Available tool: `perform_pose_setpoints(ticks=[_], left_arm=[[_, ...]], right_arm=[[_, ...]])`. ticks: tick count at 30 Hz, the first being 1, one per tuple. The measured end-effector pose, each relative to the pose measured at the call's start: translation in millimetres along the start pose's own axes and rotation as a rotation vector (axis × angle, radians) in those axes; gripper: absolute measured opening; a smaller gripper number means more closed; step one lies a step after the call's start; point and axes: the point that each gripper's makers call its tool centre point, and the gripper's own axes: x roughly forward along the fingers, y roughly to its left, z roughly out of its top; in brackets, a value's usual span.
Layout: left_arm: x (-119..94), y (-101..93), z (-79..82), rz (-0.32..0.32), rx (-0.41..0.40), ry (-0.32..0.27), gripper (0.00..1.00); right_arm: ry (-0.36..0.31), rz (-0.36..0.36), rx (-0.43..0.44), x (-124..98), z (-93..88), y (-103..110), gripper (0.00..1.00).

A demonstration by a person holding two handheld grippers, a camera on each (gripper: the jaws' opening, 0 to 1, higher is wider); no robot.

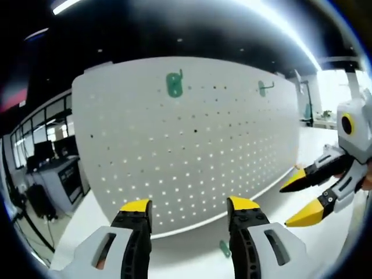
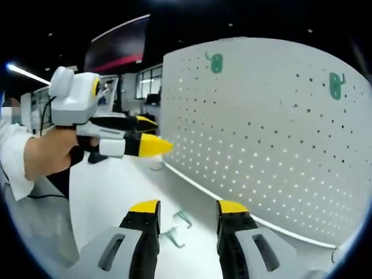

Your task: Insert the hook assembly into the mounting plate slot until the hook locks in place.

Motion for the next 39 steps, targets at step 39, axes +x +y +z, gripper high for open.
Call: perform_pose_setpoints(ticks=[39], left_arm=[[2.0, -4.0, -5.8, -0.025, 0.011, 0.026, 0.49]], right_arm=[[0.206, 0.134, -0.008, 26.6, -80.3, 25.4, 0.19]])
